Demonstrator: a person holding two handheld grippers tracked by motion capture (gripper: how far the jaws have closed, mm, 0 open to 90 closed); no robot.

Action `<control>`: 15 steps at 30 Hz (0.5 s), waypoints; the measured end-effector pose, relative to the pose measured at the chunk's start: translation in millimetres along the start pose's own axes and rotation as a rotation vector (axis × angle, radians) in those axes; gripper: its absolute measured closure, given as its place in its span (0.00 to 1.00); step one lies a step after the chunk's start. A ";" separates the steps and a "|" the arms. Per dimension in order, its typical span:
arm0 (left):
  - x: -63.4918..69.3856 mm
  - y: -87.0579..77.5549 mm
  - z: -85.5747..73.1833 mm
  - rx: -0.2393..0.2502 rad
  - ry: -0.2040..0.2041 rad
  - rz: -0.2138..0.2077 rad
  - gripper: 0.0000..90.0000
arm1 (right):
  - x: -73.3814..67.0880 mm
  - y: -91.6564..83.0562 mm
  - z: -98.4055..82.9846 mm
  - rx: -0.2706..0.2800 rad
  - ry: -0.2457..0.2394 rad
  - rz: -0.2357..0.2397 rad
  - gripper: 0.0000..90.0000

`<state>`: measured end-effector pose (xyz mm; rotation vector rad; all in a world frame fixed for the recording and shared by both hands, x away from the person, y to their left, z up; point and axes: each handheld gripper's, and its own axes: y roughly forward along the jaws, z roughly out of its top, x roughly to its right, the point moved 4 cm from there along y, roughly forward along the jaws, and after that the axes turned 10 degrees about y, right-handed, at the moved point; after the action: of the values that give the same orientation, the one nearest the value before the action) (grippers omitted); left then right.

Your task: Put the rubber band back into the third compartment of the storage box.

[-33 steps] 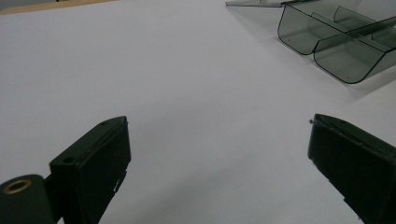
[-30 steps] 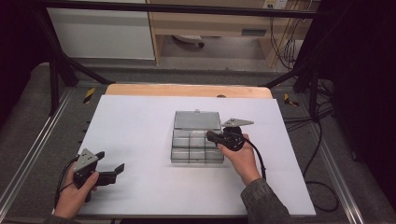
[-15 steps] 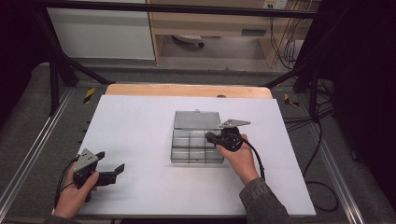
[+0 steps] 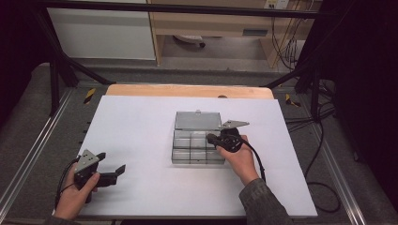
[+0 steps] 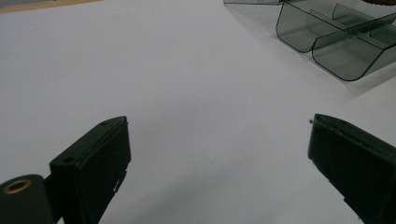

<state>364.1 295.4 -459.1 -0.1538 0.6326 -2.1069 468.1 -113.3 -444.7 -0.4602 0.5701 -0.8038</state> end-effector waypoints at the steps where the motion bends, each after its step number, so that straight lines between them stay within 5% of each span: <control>1: 0.0 0.0 0.0 0.000 0.000 0.000 0.06 | 0.3 0.5 -0.2 -0.003 0.001 -0.002 0.95; 15: 0.7 0.3 0.0 -0.001 0.005 -0.004 0.06 | 8.5 3.8 0.3 -0.014 0.028 -0.026 0.92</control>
<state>363.9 294.7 -459.4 -0.1497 0.6367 -2.1116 475.0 -117.5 -449.3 -0.4711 0.5973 -0.8329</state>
